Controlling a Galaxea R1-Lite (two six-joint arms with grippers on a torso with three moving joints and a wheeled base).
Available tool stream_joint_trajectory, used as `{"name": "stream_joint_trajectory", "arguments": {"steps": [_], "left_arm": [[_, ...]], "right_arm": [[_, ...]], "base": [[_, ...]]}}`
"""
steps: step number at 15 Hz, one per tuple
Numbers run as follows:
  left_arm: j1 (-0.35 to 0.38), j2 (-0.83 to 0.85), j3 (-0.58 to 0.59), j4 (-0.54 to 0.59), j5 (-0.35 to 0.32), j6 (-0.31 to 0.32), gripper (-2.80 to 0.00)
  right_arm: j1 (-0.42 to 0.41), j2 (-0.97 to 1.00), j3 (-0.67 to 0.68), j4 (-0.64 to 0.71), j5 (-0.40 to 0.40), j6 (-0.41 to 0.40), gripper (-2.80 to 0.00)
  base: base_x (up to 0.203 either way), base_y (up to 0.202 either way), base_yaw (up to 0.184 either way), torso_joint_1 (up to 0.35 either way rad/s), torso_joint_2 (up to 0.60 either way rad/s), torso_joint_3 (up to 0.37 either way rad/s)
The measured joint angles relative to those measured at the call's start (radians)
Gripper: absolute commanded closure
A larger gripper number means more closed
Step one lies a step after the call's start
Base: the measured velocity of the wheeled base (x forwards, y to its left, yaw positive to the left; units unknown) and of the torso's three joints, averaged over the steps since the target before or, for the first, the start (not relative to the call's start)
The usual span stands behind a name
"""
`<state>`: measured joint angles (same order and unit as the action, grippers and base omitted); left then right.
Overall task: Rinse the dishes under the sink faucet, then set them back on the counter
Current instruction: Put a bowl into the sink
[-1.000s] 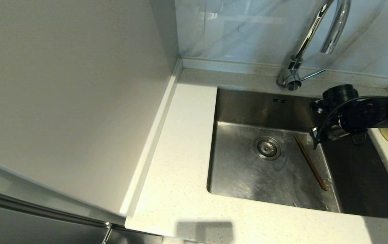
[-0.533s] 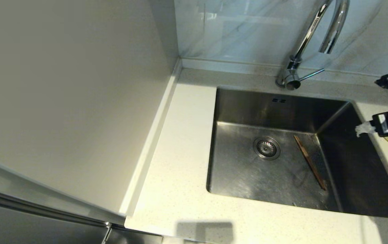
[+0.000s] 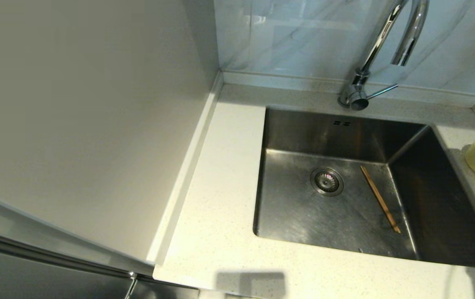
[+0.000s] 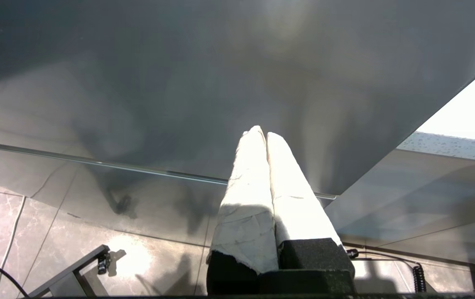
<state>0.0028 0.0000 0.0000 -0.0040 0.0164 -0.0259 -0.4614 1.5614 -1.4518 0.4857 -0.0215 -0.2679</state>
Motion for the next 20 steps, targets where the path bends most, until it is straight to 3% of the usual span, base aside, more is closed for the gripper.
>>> {"name": "stream_joint_trajectory", "arguments": {"steps": [5, 13, 20], "left_arm": [[0.0, 0.0, 0.0, 0.0, 0.0, 0.0, 0.0], [0.0, 0.0, 0.0, 0.0, 0.0, 0.0, 0.0], [0.0, 0.0, 0.0, 0.0, 0.0, 0.0, 0.0]], "right_arm": [[-0.021, 0.035, -0.037, -0.004, 0.029, -0.008, 0.0], [-0.032, 0.229, -0.222, -0.006, 0.043, -0.182, 0.0], [-0.039, 0.287, -0.254, -0.005, 0.046, -0.188, 0.0]], "base": [[0.0, 0.0, 0.0, 0.0, 0.0, 0.0], [0.0, 0.0, 0.0, 0.0, 0.0, 0.0], [0.0, 0.0, 0.0, 0.0, 0.0, 0.0]]}}
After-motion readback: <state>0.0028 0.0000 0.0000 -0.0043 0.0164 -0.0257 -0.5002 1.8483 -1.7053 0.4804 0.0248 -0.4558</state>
